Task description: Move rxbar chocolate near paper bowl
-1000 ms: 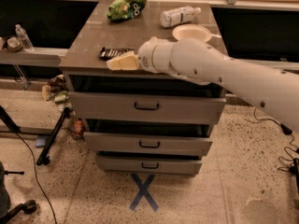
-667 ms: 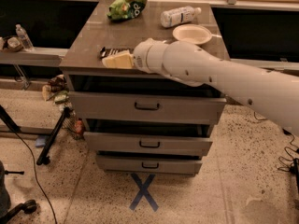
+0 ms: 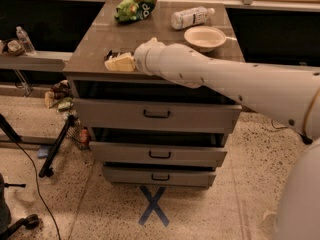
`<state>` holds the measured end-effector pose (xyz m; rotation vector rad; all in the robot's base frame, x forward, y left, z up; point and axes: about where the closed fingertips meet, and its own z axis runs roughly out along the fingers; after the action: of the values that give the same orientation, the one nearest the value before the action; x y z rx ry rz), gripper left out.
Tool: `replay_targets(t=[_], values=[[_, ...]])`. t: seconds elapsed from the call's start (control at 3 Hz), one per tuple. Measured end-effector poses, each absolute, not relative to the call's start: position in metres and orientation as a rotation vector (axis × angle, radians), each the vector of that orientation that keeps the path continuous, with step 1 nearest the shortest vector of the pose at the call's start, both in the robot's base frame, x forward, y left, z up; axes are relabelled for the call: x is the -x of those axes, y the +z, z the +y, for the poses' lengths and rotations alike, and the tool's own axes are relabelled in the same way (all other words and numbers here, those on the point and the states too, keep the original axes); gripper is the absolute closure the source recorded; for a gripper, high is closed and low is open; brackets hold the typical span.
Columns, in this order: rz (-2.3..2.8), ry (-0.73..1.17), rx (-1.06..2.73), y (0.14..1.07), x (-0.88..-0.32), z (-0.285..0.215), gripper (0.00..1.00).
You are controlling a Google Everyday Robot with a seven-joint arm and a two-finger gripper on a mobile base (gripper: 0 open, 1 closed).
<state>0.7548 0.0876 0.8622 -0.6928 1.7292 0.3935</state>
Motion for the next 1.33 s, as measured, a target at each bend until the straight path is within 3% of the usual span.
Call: replay_targets(t=[0.33, 0.67, 1.0, 1.33], values=[[1.738, 0.388, 0.687, 0.850, -0.770, 0.096, 0.16], [1.745, 0.402, 0.672, 0.840, -0.781, 0.102, 0.39], [1.745, 0.415, 0.665, 0.833, -0.787, 0.107, 0.71], [1.738, 0.387, 0.650, 0.838, -0.791, 0.097, 0.93]])
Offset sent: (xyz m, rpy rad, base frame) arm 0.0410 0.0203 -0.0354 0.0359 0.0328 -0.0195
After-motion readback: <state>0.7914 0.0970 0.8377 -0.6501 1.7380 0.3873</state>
